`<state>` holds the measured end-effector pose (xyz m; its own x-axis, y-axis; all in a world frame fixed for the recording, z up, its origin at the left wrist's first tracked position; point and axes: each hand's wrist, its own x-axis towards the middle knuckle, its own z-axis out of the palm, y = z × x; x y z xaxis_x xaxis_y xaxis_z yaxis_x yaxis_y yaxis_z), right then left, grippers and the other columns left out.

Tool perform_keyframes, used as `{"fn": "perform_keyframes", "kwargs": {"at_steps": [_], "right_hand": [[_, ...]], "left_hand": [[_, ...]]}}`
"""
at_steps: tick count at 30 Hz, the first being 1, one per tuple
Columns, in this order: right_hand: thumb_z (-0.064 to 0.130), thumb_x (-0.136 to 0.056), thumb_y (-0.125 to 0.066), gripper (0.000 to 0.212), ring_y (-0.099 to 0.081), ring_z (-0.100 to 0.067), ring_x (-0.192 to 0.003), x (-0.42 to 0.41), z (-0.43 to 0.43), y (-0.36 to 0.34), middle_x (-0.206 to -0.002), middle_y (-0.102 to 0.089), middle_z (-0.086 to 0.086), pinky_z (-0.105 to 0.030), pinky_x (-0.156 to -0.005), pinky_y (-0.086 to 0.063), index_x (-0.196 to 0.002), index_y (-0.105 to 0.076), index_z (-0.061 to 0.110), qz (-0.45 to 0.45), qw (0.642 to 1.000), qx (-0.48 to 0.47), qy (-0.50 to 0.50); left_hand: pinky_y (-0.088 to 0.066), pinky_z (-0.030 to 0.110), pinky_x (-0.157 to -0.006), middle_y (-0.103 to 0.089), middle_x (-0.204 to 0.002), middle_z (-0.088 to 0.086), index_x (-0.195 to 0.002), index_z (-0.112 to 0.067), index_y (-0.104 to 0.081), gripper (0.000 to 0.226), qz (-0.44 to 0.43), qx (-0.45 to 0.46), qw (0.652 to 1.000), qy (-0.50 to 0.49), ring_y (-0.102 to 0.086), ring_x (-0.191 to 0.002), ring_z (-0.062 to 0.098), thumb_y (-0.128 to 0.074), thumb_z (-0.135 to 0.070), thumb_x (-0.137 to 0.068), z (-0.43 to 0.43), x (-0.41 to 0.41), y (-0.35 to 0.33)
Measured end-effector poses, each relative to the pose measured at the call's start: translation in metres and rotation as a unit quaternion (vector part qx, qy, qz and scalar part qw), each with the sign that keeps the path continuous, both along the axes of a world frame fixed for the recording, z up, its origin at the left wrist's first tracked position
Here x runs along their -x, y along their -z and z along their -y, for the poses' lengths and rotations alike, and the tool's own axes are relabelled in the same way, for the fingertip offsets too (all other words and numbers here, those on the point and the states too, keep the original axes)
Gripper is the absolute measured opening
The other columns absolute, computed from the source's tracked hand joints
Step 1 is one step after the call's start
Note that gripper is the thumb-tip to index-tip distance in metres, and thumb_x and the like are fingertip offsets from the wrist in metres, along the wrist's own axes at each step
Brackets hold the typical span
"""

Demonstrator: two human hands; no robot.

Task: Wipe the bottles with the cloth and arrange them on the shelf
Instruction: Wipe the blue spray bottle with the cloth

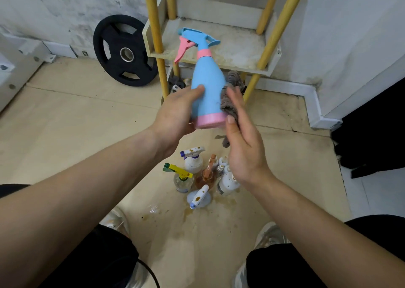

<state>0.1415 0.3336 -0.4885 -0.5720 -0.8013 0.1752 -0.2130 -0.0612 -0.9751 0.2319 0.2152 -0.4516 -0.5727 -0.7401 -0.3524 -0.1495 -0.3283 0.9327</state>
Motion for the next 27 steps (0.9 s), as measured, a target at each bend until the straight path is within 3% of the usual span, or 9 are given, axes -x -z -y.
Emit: {"fn": "perform_keyframes", "kwargs": {"at_steps": [2,4,6,11,15,18,21,25,27], "right_hand": [[0.044,-0.099,-0.045,0.045,-0.041,-0.019,-0.12,0.007,0.004,-0.002,-0.153,-0.046,-0.005,-0.034,-0.1,-0.035,-0.141,-0.045,0.059,0.049,0.998,0.005,0.028],[0.033,-0.103,-0.045,0.046,-0.048,-0.019,-0.124,0.015,0.005,-0.002,-0.158,-0.042,-0.009,-0.027,-0.096,-0.045,-0.148,-0.043,0.041,0.115,0.992,0.025,0.035],[0.016,-0.108,-0.039,0.047,-0.051,-0.017,-0.136,0.016,0.004,-0.005,-0.161,-0.039,-0.007,-0.026,-0.1,-0.05,-0.154,-0.037,0.022,0.161,0.986,0.04,0.024],[0.009,-0.111,-0.033,0.044,-0.065,0.0,-0.113,0.006,0.002,-0.014,-0.15,-0.049,-0.003,-0.021,-0.088,-0.055,-0.153,-0.037,0.021,0.194,0.98,0.034,0.013],[0.024,-0.101,-0.044,0.045,-0.051,-0.014,-0.138,0.005,0.001,-0.011,-0.157,-0.045,0.001,-0.045,-0.115,-0.044,-0.145,-0.045,0.035,0.194,0.98,0.03,0.014],[0.027,-0.098,-0.044,0.054,-0.046,-0.016,-0.141,0.005,0.001,-0.008,-0.158,-0.043,0.003,-0.046,-0.119,-0.037,-0.152,-0.041,0.031,0.155,0.988,0.016,0.021],[0.044,-0.098,-0.042,0.053,-0.04,-0.014,-0.122,-0.002,0.0,-0.002,-0.158,-0.041,0.009,-0.038,-0.109,-0.031,-0.149,-0.033,0.054,0.025,0.999,-0.024,0.02],[0.027,-0.104,-0.038,0.05,-0.022,0.005,-0.149,-0.009,-0.003,-0.001,-0.169,-0.02,0.01,-0.016,-0.118,-0.022,-0.15,-0.029,0.047,-0.051,0.999,-0.01,-0.002],[0.026,-0.105,-0.038,0.049,-0.022,0.004,-0.15,-0.008,-0.001,-0.002,-0.168,-0.019,0.012,-0.025,-0.123,-0.023,-0.149,-0.031,0.046,-0.042,0.999,0.003,-0.012]], "left_hand": [[-0.052,0.031,-0.077,-0.069,-0.103,0.001,-0.118,-0.021,-0.07,0.024,-0.014,-0.021,1.0,0.019,-0.065,-0.079,0.02,-0.054,-0.017,-0.101,0.005,-0.004,0.0],[-0.055,0.026,-0.074,-0.069,-0.104,0.0,-0.132,-0.02,-0.063,0.032,-0.035,-0.009,0.999,0.039,-0.068,-0.08,0.015,-0.057,-0.014,-0.101,0.008,-0.008,0.003],[-0.056,0.027,-0.074,-0.067,-0.106,0.002,-0.138,-0.019,-0.056,0.04,-0.059,-0.022,0.997,0.036,-0.069,-0.082,0.013,-0.063,-0.018,-0.099,0.007,-0.011,0.006],[-0.056,0.049,-0.096,-0.066,-0.126,0.015,-0.135,-0.01,-0.058,0.051,-0.084,-0.149,0.981,0.088,-0.068,-0.106,0.03,-0.068,-0.036,-0.093,0.006,-0.013,0.005],[-0.059,0.047,-0.089,-0.064,-0.134,0.017,-0.128,-0.01,-0.062,0.051,-0.098,-0.143,0.981,0.081,-0.069,-0.107,0.03,-0.074,-0.035,-0.086,0.008,-0.012,0.004],[-0.061,0.04,-0.082,-0.069,-0.126,0.011,-0.132,-0.016,-0.06,0.056,-0.055,-0.059,0.994,0.073,-0.072,-0.1,0.026,-0.078,-0.034,-0.082,0.004,-0.008,0.006],[-0.062,0.037,-0.08,-0.069,-0.121,0.008,-0.137,-0.025,-0.051,0.071,-0.016,0.011,0.999,0.04,-0.075,-0.096,0.023,-0.086,-0.039,-0.077,0.0,-0.005,0.012],[-0.06,0.04,-0.085,-0.066,-0.121,0.005,-0.135,-0.034,-0.037,0.085,-0.017,0.032,0.998,0.042,-0.076,-0.09,0.023,-0.086,-0.055,-0.069,-0.004,-0.006,0.014],[-0.059,0.044,-0.088,-0.065,-0.125,0.003,-0.133,-0.035,-0.036,0.068,-0.036,0.003,0.999,0.038,-0.075,-0.091,0.023,-0.075,-0.055,-0.081,-0.005,-0.004,0.013]]}}
